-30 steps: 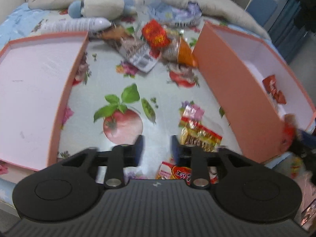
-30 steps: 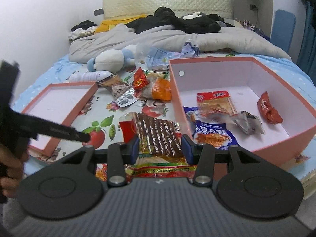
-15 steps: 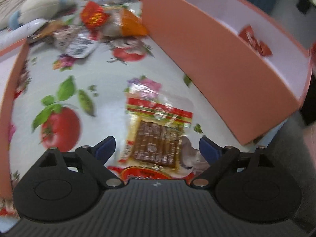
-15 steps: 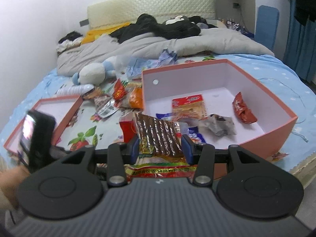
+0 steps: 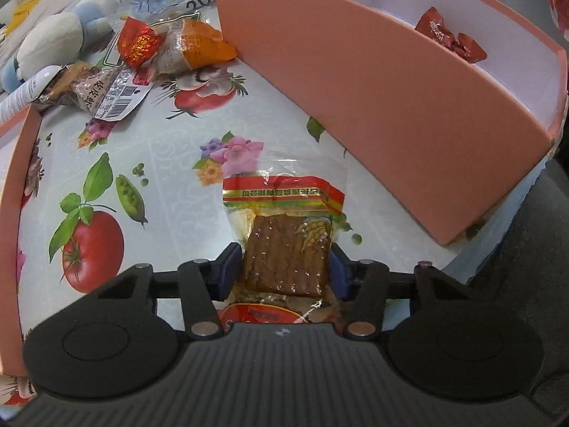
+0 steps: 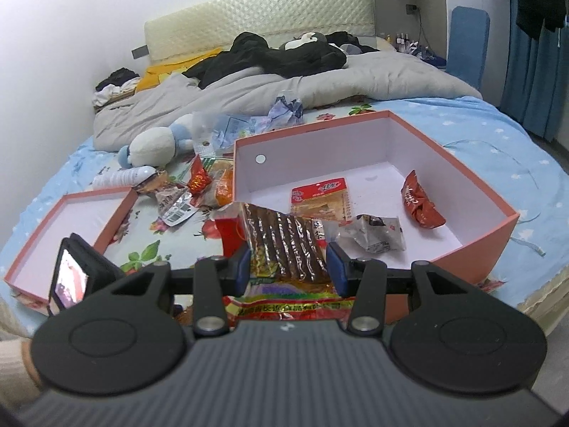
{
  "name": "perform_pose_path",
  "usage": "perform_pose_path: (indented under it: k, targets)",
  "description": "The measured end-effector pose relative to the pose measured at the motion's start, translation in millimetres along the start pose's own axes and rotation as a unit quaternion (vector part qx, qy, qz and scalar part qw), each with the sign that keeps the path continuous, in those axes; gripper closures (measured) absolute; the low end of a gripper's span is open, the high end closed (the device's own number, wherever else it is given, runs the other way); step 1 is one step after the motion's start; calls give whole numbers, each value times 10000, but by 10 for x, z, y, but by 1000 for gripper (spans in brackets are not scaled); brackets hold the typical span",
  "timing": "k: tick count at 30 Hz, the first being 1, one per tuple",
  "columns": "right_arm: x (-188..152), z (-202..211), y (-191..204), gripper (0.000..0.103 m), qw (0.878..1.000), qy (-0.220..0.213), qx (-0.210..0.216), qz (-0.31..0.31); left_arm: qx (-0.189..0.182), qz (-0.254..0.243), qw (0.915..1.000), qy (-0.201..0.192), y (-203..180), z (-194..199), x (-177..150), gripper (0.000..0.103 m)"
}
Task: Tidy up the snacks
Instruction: 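Carry the strip pack with the left gripper while the right gripper carries its pack over the box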
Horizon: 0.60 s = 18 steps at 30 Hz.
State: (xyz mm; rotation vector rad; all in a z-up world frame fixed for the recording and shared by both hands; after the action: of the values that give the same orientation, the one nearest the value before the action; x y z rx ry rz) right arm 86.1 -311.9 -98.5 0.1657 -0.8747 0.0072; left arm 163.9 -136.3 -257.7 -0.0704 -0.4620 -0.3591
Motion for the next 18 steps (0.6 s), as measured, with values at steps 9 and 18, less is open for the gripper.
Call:
perform_pose_path:
  k: [9,18]
  targets:
    - [46,15,-24,55,9999,-34,-96,11,-245,860,9960,-90,299,374,88,47]
    - [264,-65,-131,55,9995,-165,-268,-3,-427,1165,9870,-1023,359,1273,707,47]
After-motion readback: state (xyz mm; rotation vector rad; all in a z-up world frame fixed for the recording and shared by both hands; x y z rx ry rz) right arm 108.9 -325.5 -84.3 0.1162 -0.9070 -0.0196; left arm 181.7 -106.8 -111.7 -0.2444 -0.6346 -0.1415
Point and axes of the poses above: each gripper's, at about its wrist camera, not at the fingertips, and z roughly against the way its jaws point, y to its left, x to its top, the point moved 4 cm from there along -z, roughly the way its jaws point, and after that the axes turned 2 degrees about y, right-handed, at the moved point
